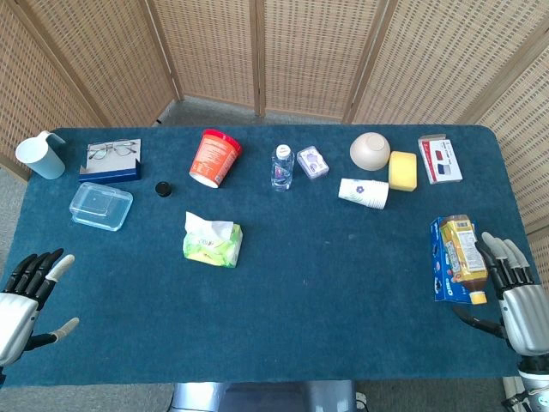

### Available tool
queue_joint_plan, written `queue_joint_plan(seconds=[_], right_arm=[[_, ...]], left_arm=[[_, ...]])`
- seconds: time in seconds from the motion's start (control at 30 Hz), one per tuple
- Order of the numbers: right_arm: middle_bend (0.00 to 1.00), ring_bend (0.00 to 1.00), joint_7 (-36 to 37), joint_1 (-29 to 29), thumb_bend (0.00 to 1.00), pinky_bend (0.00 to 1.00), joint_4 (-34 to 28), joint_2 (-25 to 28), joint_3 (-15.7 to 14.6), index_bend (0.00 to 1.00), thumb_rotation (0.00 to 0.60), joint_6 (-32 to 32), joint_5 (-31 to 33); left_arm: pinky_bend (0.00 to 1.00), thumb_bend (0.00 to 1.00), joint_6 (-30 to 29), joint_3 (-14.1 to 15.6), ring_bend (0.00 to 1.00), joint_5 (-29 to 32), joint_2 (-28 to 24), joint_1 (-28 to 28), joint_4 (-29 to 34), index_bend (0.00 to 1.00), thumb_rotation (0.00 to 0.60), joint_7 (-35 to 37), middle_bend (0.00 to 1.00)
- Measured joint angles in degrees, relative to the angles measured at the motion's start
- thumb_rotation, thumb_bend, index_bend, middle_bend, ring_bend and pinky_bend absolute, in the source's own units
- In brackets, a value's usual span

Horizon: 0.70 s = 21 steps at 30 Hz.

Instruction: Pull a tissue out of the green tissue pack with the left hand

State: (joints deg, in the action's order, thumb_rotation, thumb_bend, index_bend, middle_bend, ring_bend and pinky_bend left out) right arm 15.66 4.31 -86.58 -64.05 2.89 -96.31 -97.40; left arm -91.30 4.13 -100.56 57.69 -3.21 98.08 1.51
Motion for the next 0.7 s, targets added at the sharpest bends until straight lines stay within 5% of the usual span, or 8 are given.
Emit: queue_joint_plan(seconds=[0.4, 0.7], right_arm=[[0.0, 0.0, -0.1, 0.53, 0.0, 0.0, -0.21, 0.06, -0.18, 0.0, 0.6, 1.2, 0.24], [0.0, 0.0, -0.97, 1.14, 0.0, 0.0, -0.17, -0.36, -0.31, 0.0, 0.6, 3.24, 1.03]], left_arm=[[0.03, 0.0, 2.61, -0.86, 0.0, 1.41, -0.18, -1.38, 1.09, 0.0, 0.6, -0.76, 0.03], [0.03, 0.0, 14.75, -6.62, 0.0, 9.66, -0.09, -9.6, 6.2, 0.0, 0.6, -6.96, 0.02]])
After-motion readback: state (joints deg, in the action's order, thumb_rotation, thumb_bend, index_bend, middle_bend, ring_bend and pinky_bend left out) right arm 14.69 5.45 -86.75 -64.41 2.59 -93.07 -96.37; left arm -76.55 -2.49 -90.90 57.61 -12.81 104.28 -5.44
